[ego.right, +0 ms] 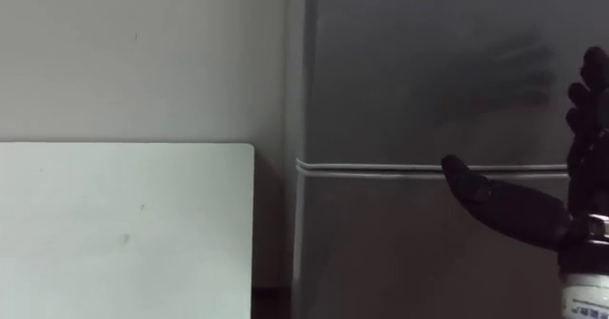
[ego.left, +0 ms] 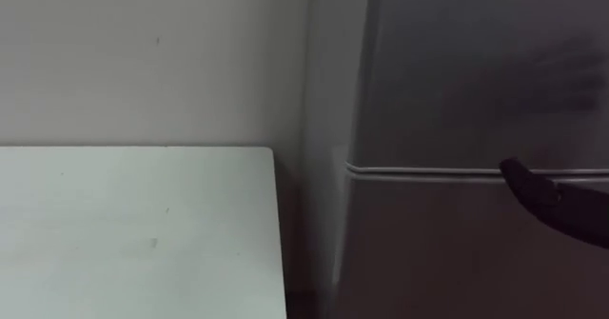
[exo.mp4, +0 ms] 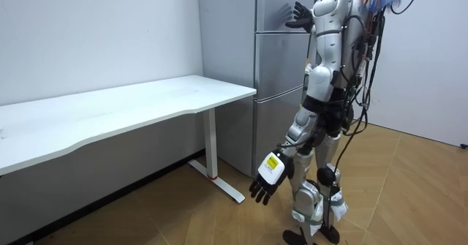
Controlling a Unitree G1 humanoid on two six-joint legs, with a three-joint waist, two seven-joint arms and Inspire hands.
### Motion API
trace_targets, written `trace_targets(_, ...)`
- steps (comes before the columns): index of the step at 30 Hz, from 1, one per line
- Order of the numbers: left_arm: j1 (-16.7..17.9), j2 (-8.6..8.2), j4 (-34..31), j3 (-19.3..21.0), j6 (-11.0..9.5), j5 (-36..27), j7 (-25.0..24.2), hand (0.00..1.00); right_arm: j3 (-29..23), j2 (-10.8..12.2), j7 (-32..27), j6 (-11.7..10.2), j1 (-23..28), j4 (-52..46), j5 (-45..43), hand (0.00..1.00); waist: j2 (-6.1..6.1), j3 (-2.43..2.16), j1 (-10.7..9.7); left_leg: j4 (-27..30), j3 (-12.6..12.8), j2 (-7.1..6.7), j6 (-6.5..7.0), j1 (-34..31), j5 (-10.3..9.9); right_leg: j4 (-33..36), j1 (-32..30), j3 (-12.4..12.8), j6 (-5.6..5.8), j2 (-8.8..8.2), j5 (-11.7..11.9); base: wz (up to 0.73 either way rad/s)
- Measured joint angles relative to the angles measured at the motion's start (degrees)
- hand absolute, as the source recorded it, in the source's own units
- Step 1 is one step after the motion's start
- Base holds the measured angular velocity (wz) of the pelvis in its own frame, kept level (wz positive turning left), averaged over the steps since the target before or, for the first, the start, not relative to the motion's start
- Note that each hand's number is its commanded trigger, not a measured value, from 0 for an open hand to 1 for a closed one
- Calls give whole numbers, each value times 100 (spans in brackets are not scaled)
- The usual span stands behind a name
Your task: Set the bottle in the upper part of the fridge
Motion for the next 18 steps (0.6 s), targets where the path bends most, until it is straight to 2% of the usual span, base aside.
trace_targets(8, -119, 17, -14, -6, 89, 3, 3, 0, 29, 12, 203, -141, -224, 559, -6, 0, 2, 3, -44, 78, -88, 2, 13, -21, -7, -16, 77, -71, 4, -7, 63, 2)
trace_targets(13, -187, 33, -64, -161, 177, 0, -6, 0, 153, 12, 196, -203, -268, 1032, -447, 0, 13, 3, 18, 91, -95, 5, 16, 18, -6, -15, 115, -69, -3, -11, 68, 0)
trace_targets(16, -213, 33, -43, -212, 183, 0, -37, 0, 166, 12, 197, -377, -289, 1409, -696, 0, 10, 2, 19, 111, -103, 4, 17, 21, -5, -8, 130, -75, -2, -12, 75, 0)
trace_targets(18, -208, 34, -8, -212, 205, 1, -79, 0, 177, 12, 194, -410, -290, 1524, -751, 0, 9, 1, 25, 115, -103, 5, 17, 40, -5, -8, 151, -80, -2, -13, 77, 0)
